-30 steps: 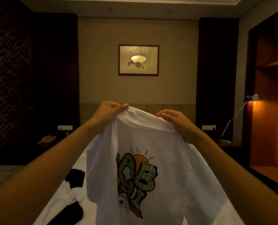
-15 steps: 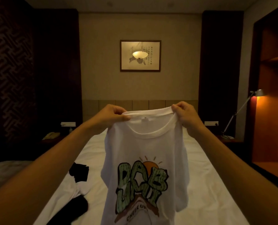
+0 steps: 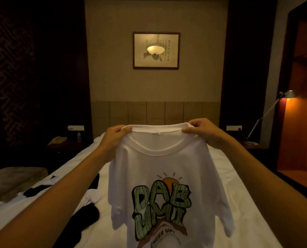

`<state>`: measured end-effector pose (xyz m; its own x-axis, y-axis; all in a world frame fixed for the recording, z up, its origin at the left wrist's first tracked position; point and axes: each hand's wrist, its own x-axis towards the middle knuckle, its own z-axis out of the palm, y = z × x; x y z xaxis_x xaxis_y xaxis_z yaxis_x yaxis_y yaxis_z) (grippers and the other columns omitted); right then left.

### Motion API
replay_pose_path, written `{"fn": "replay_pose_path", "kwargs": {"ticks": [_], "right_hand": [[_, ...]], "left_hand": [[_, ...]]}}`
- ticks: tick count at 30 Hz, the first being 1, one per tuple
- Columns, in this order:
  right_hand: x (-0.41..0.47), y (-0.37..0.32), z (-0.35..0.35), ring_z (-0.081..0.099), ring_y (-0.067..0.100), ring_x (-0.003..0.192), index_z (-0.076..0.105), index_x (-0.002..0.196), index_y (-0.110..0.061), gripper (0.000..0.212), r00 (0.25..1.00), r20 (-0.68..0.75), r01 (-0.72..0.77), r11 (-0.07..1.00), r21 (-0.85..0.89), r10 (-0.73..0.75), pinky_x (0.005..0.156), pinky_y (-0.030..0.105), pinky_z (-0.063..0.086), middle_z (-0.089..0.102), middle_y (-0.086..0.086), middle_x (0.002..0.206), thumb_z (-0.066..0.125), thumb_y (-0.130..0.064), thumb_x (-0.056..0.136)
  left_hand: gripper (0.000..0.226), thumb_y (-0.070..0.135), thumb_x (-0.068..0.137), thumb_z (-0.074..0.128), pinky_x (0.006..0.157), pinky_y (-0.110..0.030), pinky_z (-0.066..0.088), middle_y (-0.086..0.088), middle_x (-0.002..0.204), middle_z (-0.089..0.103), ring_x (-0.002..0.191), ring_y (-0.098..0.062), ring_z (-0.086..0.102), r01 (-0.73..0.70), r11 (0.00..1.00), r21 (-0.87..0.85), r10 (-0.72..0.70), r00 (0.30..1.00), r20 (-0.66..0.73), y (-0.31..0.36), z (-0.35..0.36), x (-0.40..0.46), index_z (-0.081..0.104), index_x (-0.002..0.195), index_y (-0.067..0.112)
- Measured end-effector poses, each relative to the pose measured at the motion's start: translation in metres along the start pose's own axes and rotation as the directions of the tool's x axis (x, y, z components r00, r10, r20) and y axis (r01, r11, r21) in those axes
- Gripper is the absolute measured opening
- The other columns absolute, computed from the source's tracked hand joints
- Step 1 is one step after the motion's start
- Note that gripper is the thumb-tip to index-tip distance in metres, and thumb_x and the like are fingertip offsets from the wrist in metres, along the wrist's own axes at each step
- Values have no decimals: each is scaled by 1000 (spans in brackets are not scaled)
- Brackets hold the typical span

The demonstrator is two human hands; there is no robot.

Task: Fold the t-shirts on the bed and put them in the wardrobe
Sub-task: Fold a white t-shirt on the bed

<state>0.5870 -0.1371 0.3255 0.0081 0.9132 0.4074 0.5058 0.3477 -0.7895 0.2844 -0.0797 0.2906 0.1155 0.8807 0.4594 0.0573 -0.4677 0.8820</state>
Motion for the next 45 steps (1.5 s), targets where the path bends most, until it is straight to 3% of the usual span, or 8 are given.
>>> {"fn": "replay_pose_path", "kwargs": {"ticks": [4, 9, 15, 21, 26, 36, 41, 45], "right_hand": [[-2, 13, -11, 69, 18, 72, 75, 92, -1, 24, 999, 34, -6, 999, 32, 5, 67, 28, 59, 70, 9, 84, 73, -24, 86], [-2, 20, 3, 64, 20, 75, 73, 92, -6, 37, 983, -180, 41, 999, -6, -41, 70, 30, 55, 68, 10, 85, 56, -39, 97], [-6, 32, 28, 55, 25, 75, 64, 89, 5, 52, 954, -300, 17, 1000, -10, -19, 72, 37, 45, 62, 24, 86, 44, -41, 102], [-14, 41, 34, 65, 22, 98, 64, 97, -27, 25, 960, -8, -271, 930, 250, 281, 86, 37, 55, 67, 3, 103, 58, -50, 92], [-21, 71, 23, 68, 28, 98, 65, 118, -1, 40, 907, 298, -387, 871, 303, 300, 80, 36, 59, 69, 17, 114, 70, -23, 85], [-21, 94, 46, 63, 19, 79, 73, 79, -14, 16, 975, -125, -149, 957, 247, 184, 69, 28, 53, 69, 3, 80, 67, -23, 91], [-22, 100, 68, 51, 18, 69, 61, 72, -20, 29, 927, -372, -69, 996, -58, 43, 57, 27, 37, 56, -2, 69, 51, -23, 100], [-26, 98, 87, 47, 20, 71, 52, 88, -19, 29, 830, -556, -267, 852, -451, -35, 61, 31, 31, 49, -4, 79, 34, -35, 105]], "left_hand": [[33, 35, 90, 69, 54, -17, 39, 6, 57, 53, 52, -2, 48, -230, 907, 352, 219, 973, 70, 2, -7, 9, 63, 65, 14], [81, 78, 64, 67, 65, -32, 48, -19, 75, 62, 68, -22, 59, -193, 865, 463, 49, 951, 306, -1, -22, 12, 67, 83, -1], [16, 22, 91, 65, 65, -25, 55, -1, 76, 66, 73, -17, 64, 53, 994, 100, -84, 941, 329, -23, -21, -4, 65, 89, 7], [18, 27, 93, 65, 61, -27, 54, 4, 71, 66, 68, -15, 61, 71, 997, -26, -69, 995, 70, -50, -14, -7, 66, 81, 14], [29, 31, 87, 72, 60, -24, 47, -5, 70, 60, 63, -12, 56, -9, 985, 170, 8, 1000, 2, -68, -19, -3, 63, 68, 12], [35, 32, 91, 68, 54, -19, 39, -4, 65, 53, 58, -7, 48, 1, 957, 289, -68, 973, 220, -94, -38, -6, 63, 71, 3], [28, 29, 96, 61, 65, -26, 45, -3, 72, 61, 64, -6, 54, 42, 972, 230, -47, 999, 17, -108, -26, -14, 67, 80, 7], [30, 32, 95, 62, 65, -32, 46, -5, 71, 61, 64, -9, 54, -6, 979, 202, 45, 981, -189, -112, 0, -25, 63, 77, 8]]}}
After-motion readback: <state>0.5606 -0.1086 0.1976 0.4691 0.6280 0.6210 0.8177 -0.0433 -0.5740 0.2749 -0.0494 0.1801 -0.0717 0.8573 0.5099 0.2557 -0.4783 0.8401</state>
